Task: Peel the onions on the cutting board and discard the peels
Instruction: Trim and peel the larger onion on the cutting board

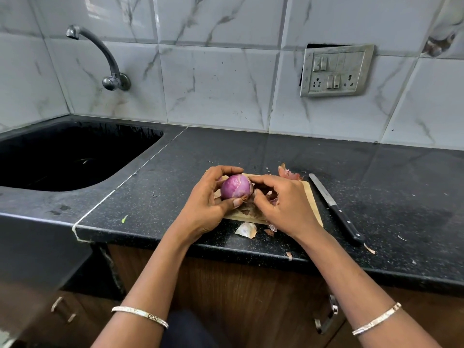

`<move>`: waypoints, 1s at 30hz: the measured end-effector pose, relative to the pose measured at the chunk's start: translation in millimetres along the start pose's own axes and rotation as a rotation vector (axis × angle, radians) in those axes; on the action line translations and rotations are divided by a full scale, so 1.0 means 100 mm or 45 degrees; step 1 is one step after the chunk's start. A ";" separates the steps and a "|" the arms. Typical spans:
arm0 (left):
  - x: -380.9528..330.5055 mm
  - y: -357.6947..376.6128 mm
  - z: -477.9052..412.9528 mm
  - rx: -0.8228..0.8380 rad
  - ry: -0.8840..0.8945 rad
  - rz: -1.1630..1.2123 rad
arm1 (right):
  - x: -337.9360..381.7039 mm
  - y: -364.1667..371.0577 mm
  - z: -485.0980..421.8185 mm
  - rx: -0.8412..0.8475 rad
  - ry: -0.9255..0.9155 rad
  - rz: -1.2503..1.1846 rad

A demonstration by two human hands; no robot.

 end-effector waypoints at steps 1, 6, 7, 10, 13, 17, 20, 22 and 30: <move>0.00 0.00 0.00 -0.007 -0.001 0.007 | 0.02 -0.01 0.00 -0.010 -0.011 -0.005; 0.02 -0.03 0.00 -0.022 -0.011 0.004 | 0.01 0.00 -0.01 -0.039 -0.024 -0.046; 0.03 -0.03 -0.01 -0.020 -0.015 -0.003 | 0.00 -0.01 -0.01 -0.052 -0.028 -0.037; 0.04 -0.03 -0.02 -0.014 -0.022 -0.017 | 0.01 -0.02 -0.01 -0.063 -0.048 -0.040; 0.04 -0.03 -0.02 -0.017 -0.008 -0.035 | 0.00 -0.01 -0.01 -0.070 -0.069 -0.063; 0.04 -0.02 -0.02 -0.018 -0.005 -0.045 | -0.01 -0.01 0.00 -0.104 -0.121 -0.033; 0.03 -0.01 -0.01 -0.025 0.004 -0.048 | -0.02 -0.02 0.00 -0.129 -0.125 -0.006; 0.02 -0.02 -0.01 -0.036 0.009 -0.027 | -0.03 -0.02 0.00 -0.120 -0.101 -0.026; 0.02 -0.04 -0.02 -0.054 0.011 -0.041 | 0.00 -0.01 0.00 -0.097 -0.150 -0.058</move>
Point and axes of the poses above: each hand's wrist, its own z-axis away from the middle knuckle, its own y-axis out of the palm, x = y × z, the point moved 6 cm from there along -z, towards the middle knuckle, and after that the axes turned 13 degrees about -y, right-handed, at the moved point
